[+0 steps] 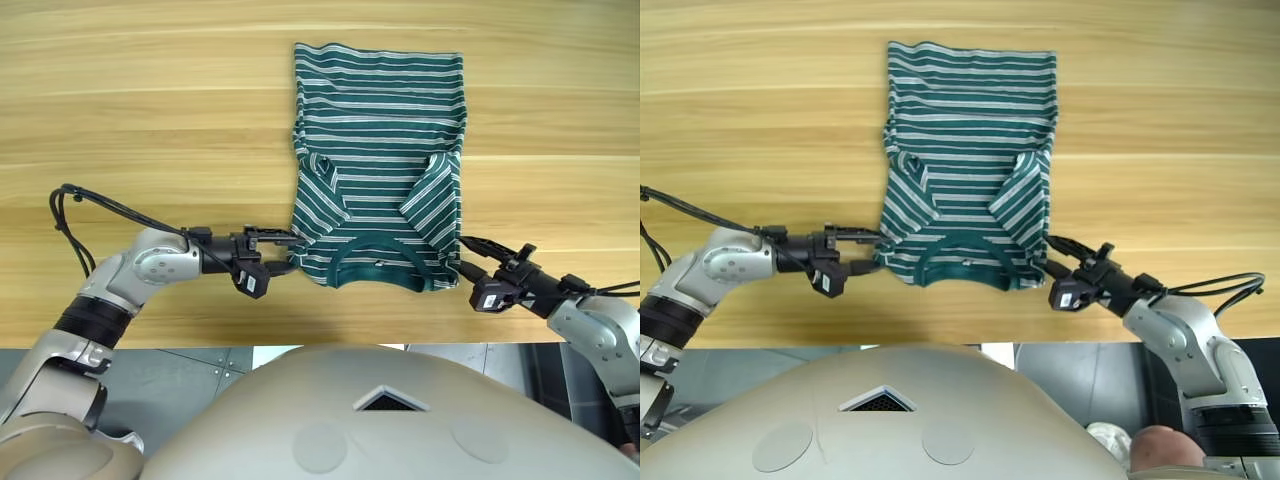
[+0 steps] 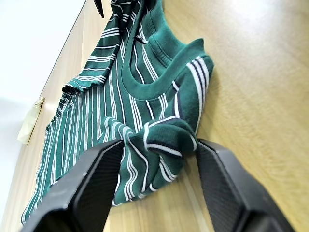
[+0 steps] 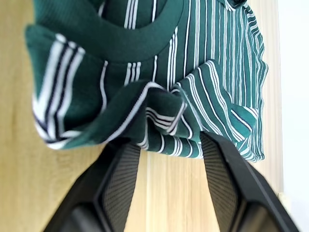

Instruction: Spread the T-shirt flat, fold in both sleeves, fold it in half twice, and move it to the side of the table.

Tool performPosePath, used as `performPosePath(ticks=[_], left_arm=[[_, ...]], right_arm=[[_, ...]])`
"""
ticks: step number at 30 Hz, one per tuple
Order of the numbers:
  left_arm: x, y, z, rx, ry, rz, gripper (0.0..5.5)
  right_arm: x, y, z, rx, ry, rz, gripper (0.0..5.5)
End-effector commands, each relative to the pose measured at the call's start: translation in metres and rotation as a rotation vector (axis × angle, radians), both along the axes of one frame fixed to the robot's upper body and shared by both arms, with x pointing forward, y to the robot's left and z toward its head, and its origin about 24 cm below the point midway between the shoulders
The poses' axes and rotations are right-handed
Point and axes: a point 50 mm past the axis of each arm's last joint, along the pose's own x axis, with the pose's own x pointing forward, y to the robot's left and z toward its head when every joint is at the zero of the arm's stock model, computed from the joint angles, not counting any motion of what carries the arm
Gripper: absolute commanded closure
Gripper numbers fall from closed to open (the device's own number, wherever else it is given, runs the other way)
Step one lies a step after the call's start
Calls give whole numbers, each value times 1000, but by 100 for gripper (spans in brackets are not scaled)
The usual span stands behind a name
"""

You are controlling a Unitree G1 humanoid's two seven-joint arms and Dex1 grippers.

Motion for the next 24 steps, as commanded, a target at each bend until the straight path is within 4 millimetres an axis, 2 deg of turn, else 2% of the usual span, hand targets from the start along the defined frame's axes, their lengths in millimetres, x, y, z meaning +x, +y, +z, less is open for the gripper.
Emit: performPosePath(ticks=[1, 3, 12, 16, 19, 24], left_arm=[[-18, 19, -22, 196, 121, 0, 276], [-17, 16, -23, 184, 120, -6, 292], [-11, 12, -27, 173, 116, 3, 447], [-7, 10, -29, 175, 110, -2, 512], [-5, 8, -30, 175, 107, -9, 549], [-7, 6, -31, 169, 109, -15, 550]], right_arm=[[-5, -1, -6, -31, 61, 31, 328], [-7, 1, -5, -29, 66, 41, 324], [-11, -6, -3, -84, 74, 52, 324], [-11, 0, -6, -75, 84, 86, 324], [-13, 3, -9, -76, 107, 131, 380], [-8, 3, -13, -74, 110, 146, 475]])
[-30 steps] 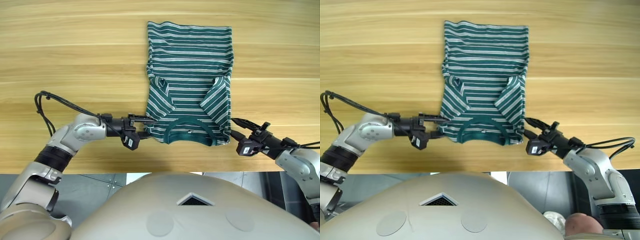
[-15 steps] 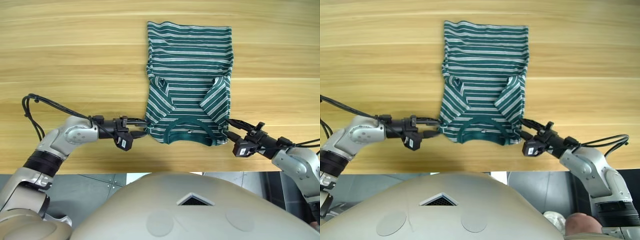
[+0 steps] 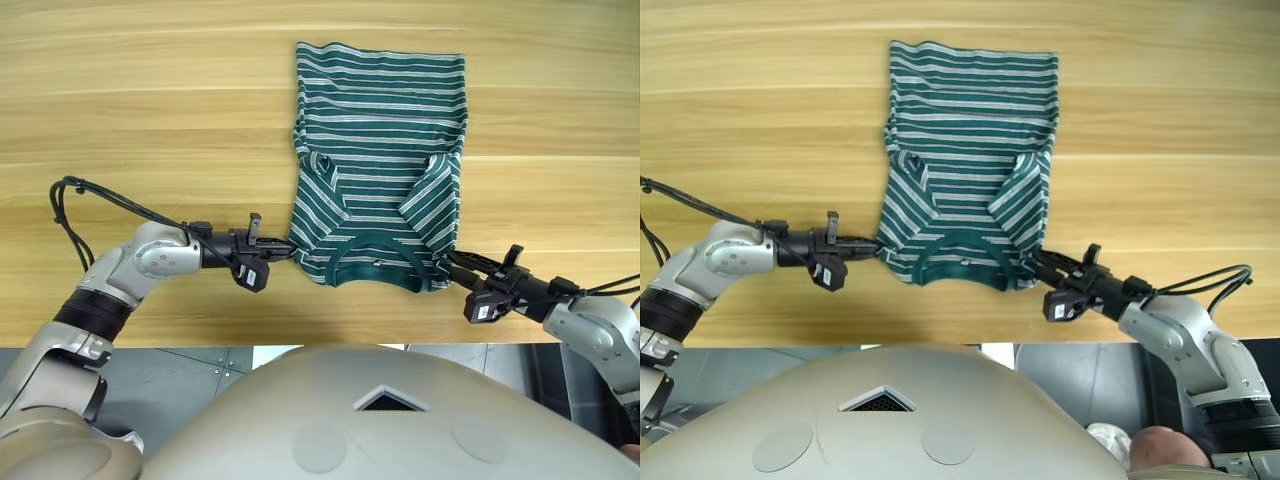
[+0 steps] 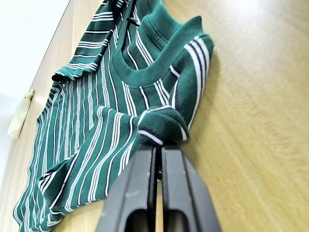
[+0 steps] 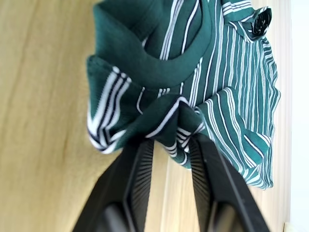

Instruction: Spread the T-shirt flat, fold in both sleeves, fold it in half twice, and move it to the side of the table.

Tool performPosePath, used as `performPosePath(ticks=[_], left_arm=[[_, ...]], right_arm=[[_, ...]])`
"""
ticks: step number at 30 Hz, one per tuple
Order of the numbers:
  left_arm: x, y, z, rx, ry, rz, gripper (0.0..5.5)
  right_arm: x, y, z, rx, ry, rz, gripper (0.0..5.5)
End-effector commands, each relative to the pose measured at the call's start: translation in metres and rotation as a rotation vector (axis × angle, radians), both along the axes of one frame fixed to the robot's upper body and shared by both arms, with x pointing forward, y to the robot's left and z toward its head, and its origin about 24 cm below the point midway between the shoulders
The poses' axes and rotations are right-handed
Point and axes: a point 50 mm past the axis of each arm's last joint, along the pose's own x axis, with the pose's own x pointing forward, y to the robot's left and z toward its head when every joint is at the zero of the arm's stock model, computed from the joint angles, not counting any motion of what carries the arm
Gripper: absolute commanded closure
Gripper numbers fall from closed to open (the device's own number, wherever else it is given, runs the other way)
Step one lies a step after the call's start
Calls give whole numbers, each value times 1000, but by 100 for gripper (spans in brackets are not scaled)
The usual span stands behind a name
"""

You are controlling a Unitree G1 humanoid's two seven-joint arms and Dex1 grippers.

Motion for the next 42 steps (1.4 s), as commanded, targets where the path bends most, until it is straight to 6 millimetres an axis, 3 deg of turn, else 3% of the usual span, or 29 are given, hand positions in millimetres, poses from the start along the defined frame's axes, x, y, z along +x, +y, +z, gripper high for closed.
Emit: performPosePath(ticks=[1, 5, 9, 12, 15, 20, 24, 28, 33, 35, 40, 42], left_arm=[[-17, 6, -27, 134, 99, -8, 550], [-18, 5, -28, 131, 103, -9, 550], [-18, 9, -26, 123, 99, 16, 550], [-15, 8, -19, 29, 92, 76, 550], [-16, 8, -12, -70, 91, 151, 550], [-26, 18, -15, -77, 113, 221, 550], [-55, 15, -24, -41, 224, 193, 550], [-76, 18, -15, -68, 283, 230, 550], [-98, 13, -3, -113, 345, 264, 550], [-92, 12, 3, -145, 324, 283, 550], [-54, 4, 19, -342, 210, 404, 550], [-27, -1, 26, -453, 128, 487, 550]], right_arm=[[-5, -3, -11, -52, 69, 28, 492], [-4, -3, -13, -44, 72, 28, 546], [-3, -5, -12, -32, 65, 6, 546], [-1, 1, -4, 71, 28, -19, 546], [11, 3, 2, 158, -33, -69, 546], [24, 6, -1, 180, -42, -71, 546], [10, 2, -2, 172, 29, -91, 546], [-15, -9, -2, 163, 75, -181, 546], [-36, -7, 22, 207, 43, -242, 546], [-33, -5, 29, 224, 13, -243, 546], [-7, 3, 38, 306, -73, -211, 546], [21, 13, 47, 386, -157, -171, 546]])
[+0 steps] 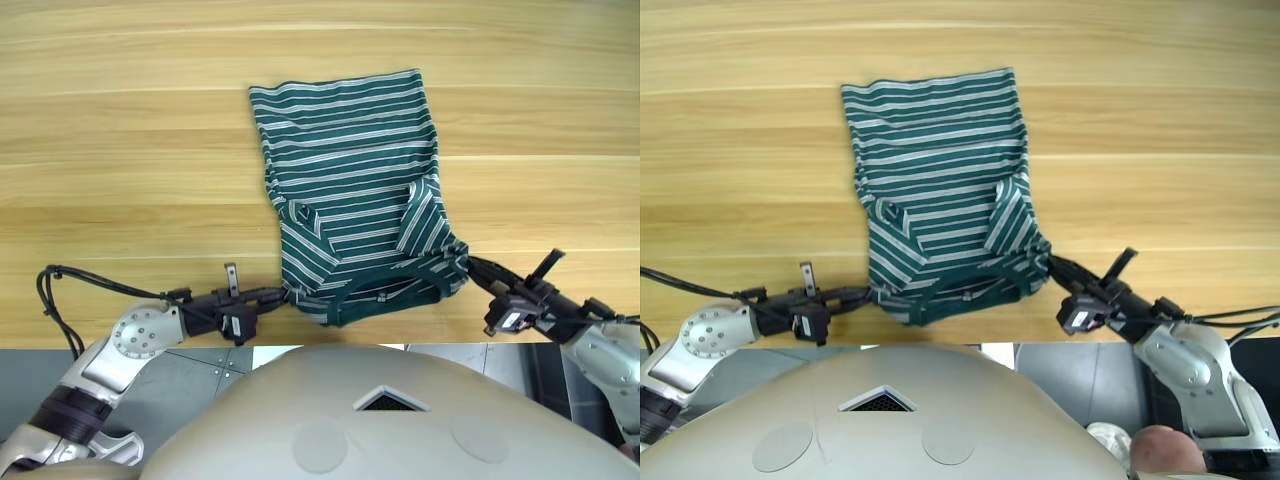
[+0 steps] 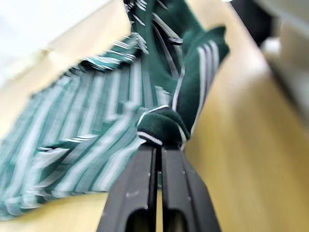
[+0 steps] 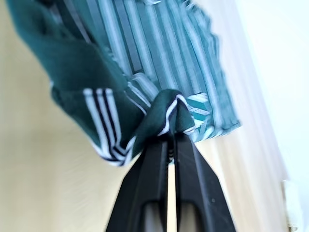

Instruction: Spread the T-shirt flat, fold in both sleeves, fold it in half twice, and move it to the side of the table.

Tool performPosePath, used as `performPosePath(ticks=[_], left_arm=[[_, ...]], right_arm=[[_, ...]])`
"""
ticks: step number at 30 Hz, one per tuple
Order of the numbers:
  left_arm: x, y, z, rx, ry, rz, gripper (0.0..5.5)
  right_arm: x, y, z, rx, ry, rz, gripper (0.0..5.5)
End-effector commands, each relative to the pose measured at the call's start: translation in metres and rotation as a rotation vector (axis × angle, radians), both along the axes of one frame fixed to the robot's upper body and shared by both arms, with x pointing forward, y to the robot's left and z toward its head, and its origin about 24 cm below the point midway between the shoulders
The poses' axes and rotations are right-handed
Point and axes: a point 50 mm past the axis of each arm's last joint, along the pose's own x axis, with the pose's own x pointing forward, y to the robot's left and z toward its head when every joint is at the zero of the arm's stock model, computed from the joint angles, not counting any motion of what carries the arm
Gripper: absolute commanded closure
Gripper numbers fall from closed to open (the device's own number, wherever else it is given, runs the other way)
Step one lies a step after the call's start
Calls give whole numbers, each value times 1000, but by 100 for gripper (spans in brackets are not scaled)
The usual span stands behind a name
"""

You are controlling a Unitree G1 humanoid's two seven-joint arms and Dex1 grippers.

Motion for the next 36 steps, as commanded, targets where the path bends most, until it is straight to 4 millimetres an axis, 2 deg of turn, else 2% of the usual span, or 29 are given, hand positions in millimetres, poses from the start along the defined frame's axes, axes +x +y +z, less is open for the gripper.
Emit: performPosePath(ticks=[1, 6, 11, 14, 19, 25, 32, 33, 36], left_arm=[[46, -6, 12, -132, -137, 189, 550], [80, -8, 13, -193, -194, 331, 550], [126, 3, 15, -193, -250, 494, 550], [146, 7, 9, -166, -264, 554, 550], [177, 3, 6, -184, -271, 607, 550], [200, -3, 1, -170, -261, 665, 550], [208, 0, -16, -93, -183, 746, 550], [207, 1, -20, -90, -158, 754, 518], [205, 3, -28, -83, -108, 787, 478]], right_arm=[[45, 16, 13, 99, -146, 37, 546], [94, 27, 7, 123, -217, 51, 546], [153, 40, 9, 169, -298, -6, 546], [178, 45, 9, 173, -332, -62, 546], [220, 52, 12, 178, -373, -169, 546], [247, 61, 4, 145, -373, -253, 546], [257, 76, -11, 76, -337, -296, 546], [258, 78, -12, 66, -332, -304, 517], [261, 83, -14, 36, -325, -325, 473]])
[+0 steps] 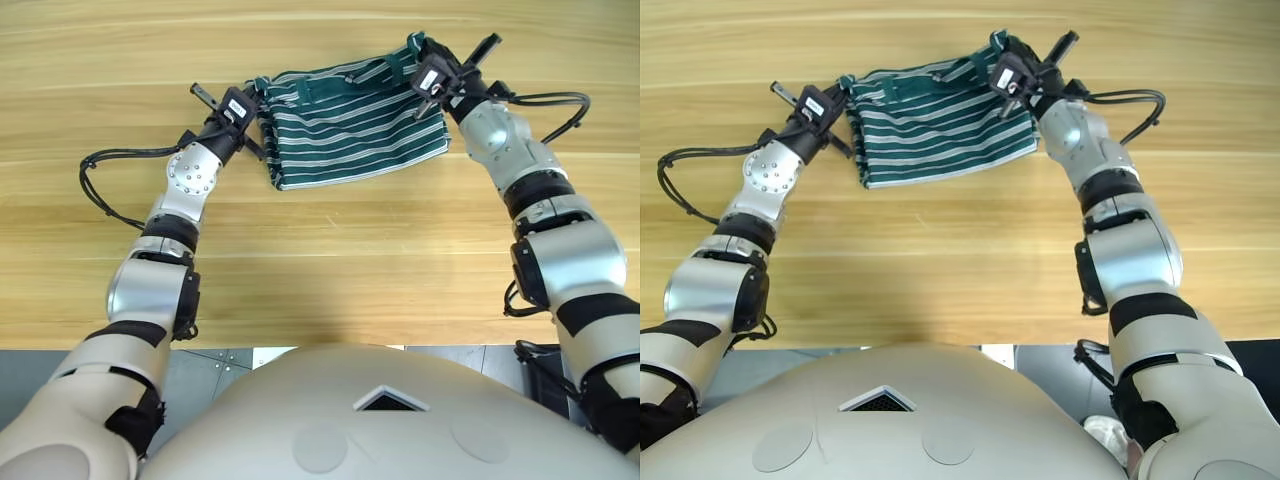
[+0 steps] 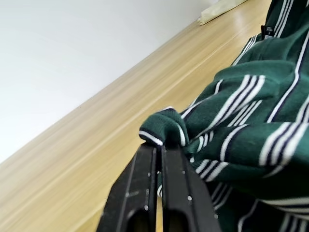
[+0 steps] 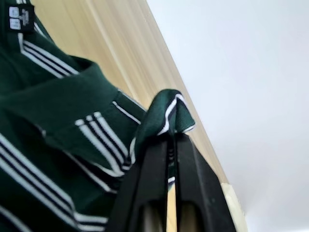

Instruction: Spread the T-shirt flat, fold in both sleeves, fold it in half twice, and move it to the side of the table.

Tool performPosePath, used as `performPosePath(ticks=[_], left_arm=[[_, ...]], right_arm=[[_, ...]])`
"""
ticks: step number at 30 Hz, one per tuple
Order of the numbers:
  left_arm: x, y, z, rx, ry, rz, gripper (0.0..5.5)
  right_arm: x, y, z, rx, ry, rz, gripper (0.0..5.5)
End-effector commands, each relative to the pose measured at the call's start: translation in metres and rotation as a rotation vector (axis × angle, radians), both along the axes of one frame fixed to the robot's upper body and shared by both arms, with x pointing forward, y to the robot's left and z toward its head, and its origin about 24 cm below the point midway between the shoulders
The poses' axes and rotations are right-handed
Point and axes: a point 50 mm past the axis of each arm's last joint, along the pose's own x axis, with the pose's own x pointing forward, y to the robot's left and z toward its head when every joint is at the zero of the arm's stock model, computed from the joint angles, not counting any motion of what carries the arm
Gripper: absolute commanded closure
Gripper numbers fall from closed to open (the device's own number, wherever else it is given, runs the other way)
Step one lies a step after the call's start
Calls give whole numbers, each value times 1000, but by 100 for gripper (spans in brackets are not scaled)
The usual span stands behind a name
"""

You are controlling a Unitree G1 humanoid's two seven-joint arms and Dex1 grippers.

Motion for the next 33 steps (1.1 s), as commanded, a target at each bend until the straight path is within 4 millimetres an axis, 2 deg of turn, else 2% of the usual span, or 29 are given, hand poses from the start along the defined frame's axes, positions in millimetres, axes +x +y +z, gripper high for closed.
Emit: performPosePath(ticks=[1, 10, 12, 13, 17, 19, 20, 24, 27, 30, 31, 33], left_arm=[[1, 1, -6, -9, 48, 34, 463], [10, 6, -4, -11, 74, 144, 320], [13, 12, -2, -10, 65, 211, 285], [13, 19, -4, 8, 70, 270, 266], [5, 43, -12, -14, 92, 468, 262], [-2, 49, -19, -49, 105, 513, 262], [-6, 50, -22, -61, 108, 525, 262], [-12, 53, -26, -90, 104, 533, 262], [-13, 61, -22, -117, 80, 564, 262], [-12, 64, -20, -124, 72, 575, 262], [-12, 62, -20, -122, 71, 564, 262], [-10, 56, -19, -123, 63, 538, 262]], right_arm=[[10, 9, 6, -35, -11, -36, 456], [15, 14, 4, -40, -4, -133, 300], [14, 22, 4, -52, -46, -106, 277], [8, 41, 0, -63, -75, -14, 277], [-28, 124, -18, -134, -160, 364, 277], [-45, 148, -34, -231, -136, 482, 277], [-50, 153, -42, -293, -118, 512, 277], [-58, 143, -65, -466, -44, 549, 277], [-59, 124, -70, -532, -43, 594, 277], [-68, 108, -72, -548, -72, 726, 277], [-76, 101, -74, -533, -62, 798, 277], [-108, 76, -78, -421, 31, 961, 277]])
